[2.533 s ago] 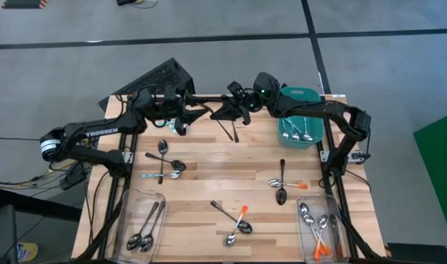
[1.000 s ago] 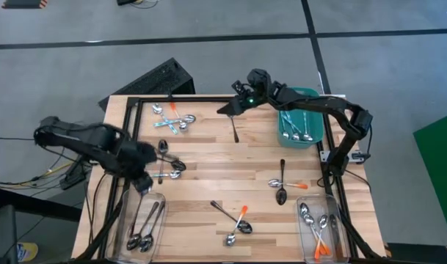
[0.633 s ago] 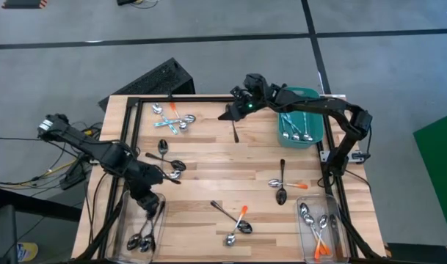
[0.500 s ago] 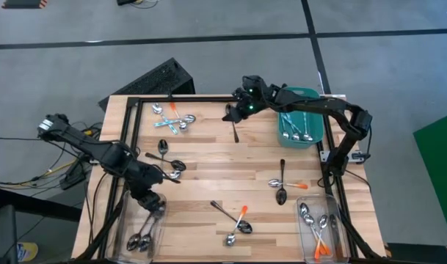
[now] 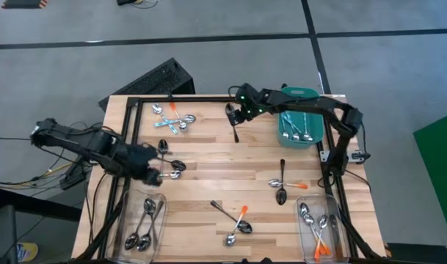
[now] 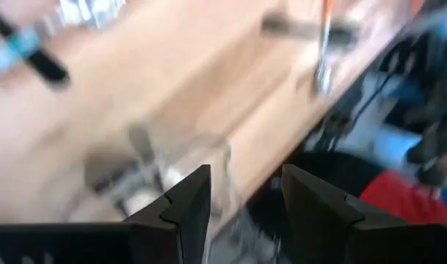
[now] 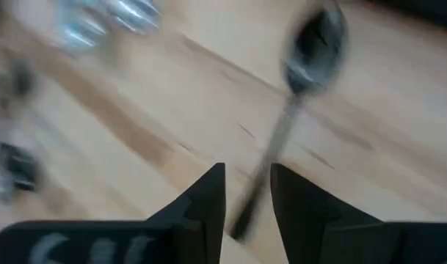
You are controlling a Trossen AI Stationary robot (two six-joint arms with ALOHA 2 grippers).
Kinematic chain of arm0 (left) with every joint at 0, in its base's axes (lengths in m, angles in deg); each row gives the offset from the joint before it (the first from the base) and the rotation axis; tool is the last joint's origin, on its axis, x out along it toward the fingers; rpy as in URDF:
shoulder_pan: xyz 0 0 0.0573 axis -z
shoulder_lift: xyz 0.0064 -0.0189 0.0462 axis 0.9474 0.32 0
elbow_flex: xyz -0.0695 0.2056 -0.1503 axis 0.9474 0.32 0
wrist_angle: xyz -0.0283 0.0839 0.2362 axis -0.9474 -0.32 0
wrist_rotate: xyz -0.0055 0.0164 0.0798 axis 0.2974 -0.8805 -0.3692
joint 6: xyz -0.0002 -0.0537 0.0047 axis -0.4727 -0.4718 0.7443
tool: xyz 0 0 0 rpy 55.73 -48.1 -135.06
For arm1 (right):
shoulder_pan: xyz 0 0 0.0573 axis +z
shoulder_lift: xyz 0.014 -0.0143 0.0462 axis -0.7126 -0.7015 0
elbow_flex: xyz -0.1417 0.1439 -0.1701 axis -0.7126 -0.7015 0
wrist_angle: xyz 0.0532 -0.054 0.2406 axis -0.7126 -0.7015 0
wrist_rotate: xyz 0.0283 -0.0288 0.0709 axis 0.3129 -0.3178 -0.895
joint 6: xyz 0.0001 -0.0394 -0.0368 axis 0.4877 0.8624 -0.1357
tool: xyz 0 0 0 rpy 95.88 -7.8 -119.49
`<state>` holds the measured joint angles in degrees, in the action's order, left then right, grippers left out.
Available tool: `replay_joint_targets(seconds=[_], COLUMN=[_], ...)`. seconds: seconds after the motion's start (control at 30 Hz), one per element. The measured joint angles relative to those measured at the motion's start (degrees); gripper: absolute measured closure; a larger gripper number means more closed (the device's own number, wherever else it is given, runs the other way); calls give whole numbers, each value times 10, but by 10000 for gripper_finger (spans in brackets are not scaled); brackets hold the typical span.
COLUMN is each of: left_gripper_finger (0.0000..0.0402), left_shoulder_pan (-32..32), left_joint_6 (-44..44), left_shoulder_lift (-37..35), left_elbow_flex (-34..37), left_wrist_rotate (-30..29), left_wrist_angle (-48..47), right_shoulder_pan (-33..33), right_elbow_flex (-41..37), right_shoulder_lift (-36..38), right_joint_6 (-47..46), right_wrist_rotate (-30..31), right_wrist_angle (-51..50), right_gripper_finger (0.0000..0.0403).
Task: Sort silverware by color (type)
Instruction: Put the black spoon into the left transparent bin
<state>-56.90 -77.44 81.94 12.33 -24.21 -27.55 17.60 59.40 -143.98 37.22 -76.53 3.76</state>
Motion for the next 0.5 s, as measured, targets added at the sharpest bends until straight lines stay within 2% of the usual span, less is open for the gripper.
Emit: replay_joint_targets(seconds=[0.23, 0.5], left_gripper_finger=[247, 247], left_shoulder_pan=[-88, -110], left_joint_6=[42, 92], left_shoulder_lift=[-46, -33], left_elbow_flex=[0, 0], left_wrist_rotate=[-85, -126], left_wrist_angle=[6, 6], right_shoulder_pan=[-12, -15], right_elbow_flex=[151, 306], right_shoulder_lift=[-126, -262], right_joint_6=[27, 34], right_wrist_rotate=[11, 12], right_wrist_angle=[-174, -322], right_gripper_finger=[283, 283])
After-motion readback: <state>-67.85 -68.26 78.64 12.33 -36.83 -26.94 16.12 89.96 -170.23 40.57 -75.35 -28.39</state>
